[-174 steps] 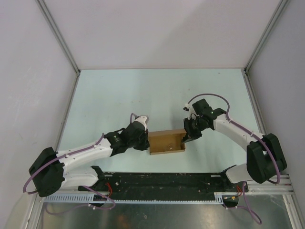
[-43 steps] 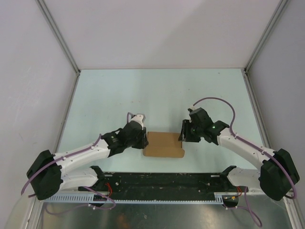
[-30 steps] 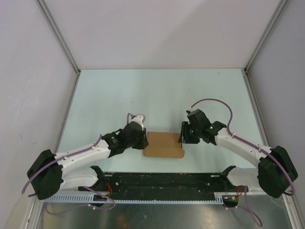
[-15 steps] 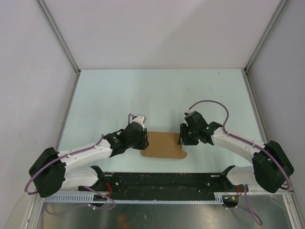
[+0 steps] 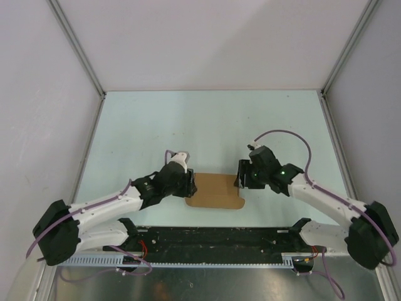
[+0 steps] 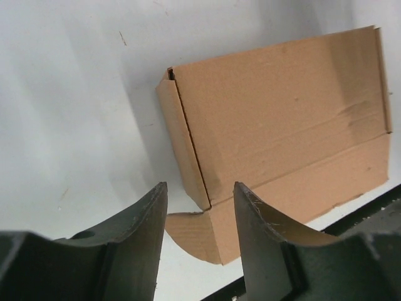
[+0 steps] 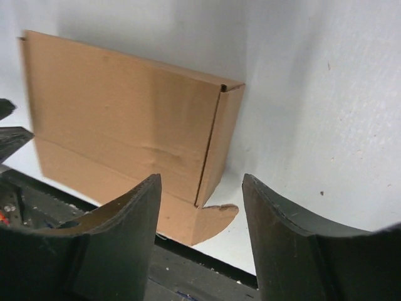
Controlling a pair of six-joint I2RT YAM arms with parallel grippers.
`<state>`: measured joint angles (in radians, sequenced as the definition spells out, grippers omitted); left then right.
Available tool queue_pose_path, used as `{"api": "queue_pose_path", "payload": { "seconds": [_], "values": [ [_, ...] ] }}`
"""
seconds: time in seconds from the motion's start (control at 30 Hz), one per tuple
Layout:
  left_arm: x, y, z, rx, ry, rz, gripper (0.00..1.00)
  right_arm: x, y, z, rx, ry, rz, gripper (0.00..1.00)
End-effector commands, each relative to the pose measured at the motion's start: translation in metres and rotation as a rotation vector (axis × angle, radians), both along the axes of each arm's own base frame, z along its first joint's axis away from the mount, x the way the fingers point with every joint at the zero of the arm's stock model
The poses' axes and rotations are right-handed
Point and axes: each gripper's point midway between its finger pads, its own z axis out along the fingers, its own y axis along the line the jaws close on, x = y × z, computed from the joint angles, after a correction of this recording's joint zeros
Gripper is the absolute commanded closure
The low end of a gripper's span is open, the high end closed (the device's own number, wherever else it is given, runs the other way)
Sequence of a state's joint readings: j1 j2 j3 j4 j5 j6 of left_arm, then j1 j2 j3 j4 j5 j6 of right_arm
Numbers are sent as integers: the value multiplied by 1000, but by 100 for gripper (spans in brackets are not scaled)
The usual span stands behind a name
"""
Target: Fold the paper box
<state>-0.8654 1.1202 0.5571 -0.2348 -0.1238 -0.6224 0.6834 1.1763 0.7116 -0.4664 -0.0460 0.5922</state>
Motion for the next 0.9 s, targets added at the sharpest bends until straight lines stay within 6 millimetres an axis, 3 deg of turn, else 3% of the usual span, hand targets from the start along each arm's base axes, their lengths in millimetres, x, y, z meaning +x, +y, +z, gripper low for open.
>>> {"api": "queue_pose_path", "payload": {
  "seconds": [0.0, 0.03, 0.1, 0.2, 0.3, 0.43, 0.63, 0.87],
  "values": [
    [3, 4, 25, -72, -76, 25, 46, 7, -12, 33, 15, -138, -27, 38],
    [3, 6, 25, -73, -80, 34, 46, 7, -13, 37, 25, -154, -33, 29],
    [2, 10, 29, -96, -96, 54, 44, 7, -12, 51, 75, -205, -41, 21],
    [-1, 17, 35, -137, -132, 71, 38, 7, -13, 57, 118, -246, -60, 15],
    [-10, 22, 40, -185, -168, 65, 33, 9, -18, 54, 111, -237, -112, 0],
    [-24, 22, 32, -210, -172, 51, 26, 8, -22, 57, 96, -313, -169, 0],
    [-20, 29, 18, -133, -178, 93, 23, 7, -12, 57, 130, -437, -132, 0],
    [-19, 20, 12, -120, -129, 102, 24, -5, -14, 33, 111, -305, -193, 0]
  ]
}}
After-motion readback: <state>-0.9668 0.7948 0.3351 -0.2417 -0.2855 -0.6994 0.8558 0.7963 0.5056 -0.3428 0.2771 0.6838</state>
